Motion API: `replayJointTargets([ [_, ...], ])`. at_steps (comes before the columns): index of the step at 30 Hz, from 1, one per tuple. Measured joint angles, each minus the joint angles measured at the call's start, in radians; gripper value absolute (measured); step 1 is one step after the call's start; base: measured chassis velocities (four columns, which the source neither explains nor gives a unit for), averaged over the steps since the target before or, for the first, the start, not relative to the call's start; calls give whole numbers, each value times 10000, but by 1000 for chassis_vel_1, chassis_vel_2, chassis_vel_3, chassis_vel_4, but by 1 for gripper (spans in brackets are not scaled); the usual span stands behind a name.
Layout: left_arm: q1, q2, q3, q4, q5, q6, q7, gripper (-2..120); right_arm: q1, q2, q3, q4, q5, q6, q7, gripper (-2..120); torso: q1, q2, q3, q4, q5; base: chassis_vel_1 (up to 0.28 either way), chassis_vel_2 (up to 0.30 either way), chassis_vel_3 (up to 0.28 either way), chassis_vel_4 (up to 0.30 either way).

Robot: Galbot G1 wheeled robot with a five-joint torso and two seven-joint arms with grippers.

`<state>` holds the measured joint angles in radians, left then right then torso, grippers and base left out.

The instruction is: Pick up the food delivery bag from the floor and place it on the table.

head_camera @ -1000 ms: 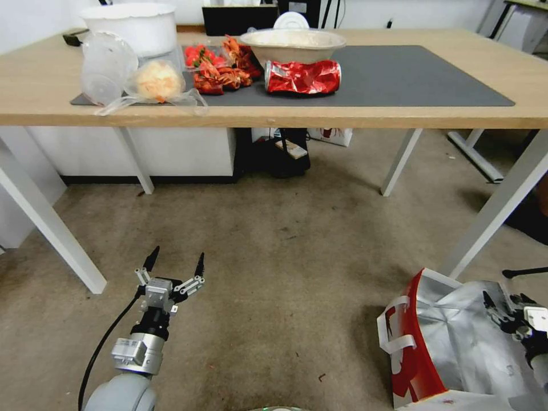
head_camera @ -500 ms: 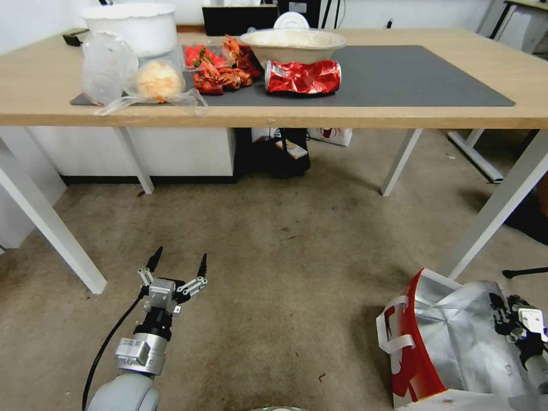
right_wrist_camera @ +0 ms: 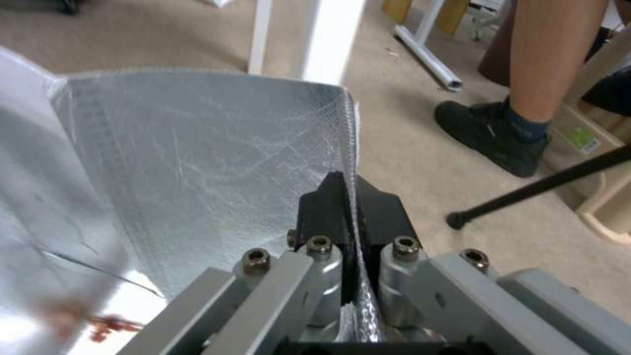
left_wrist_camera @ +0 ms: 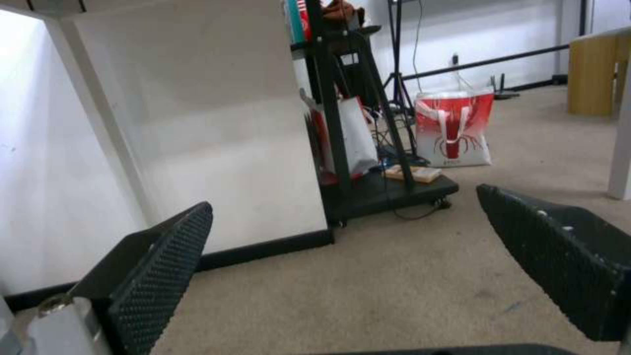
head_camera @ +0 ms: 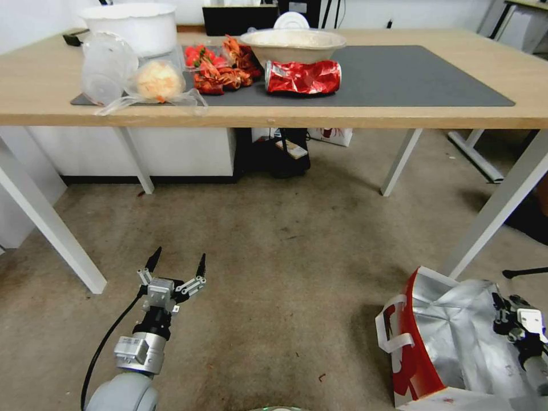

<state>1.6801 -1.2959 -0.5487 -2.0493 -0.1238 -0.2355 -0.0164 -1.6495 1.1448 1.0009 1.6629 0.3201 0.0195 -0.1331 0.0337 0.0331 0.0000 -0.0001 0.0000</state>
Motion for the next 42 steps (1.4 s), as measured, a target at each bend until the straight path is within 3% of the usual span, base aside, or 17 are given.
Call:
replayJointTargets([
  [8, -9, 78, -247, -10, -117, -204, 465, 100, -807, 143, -386, 2397, 652, -183, 711, 0, 0, 0, 0, 1, -2, 0, 0, 0, 0],
  [17, -21, 125, -424, 13, -67, -466, 499, 100, -1148, -12, -542, 4097, 910, -454, 492, 0, 0, 0, 0, 1, -2, 0, 0, 0, 0],
  [26, -60, 116, -435, -23, -120, -466, 438, 100, -1444, -652, -350, 5568, 2598, -542, -1097, 0, 0, 0, 0, 0, 0, 0, 0, 0, 0],
  [28, -93, 138, -444, -29, -129, -452, 437, 100, -1415, -867, -248, 5934, 3187, -209, -1988, 0, 0, 0, 0, 0, 0, 0, 0, 0, 0],
  [32, -116, 147, -450, -71, -133, -377, 345, 100, -1287, -1150, -131, 6187, 4139, 316, -3122, 0, 0, 0, 0, 2, 0, 0, 0, 0, 0],
  [42, -76, 125, -479, -110, -139, -391, 236, 100, -1265, -1419, 123, 6558, 6541, 138, -5188, 0, 0, 0, 0, 0, 0, 0, 0, 0, 0],
])
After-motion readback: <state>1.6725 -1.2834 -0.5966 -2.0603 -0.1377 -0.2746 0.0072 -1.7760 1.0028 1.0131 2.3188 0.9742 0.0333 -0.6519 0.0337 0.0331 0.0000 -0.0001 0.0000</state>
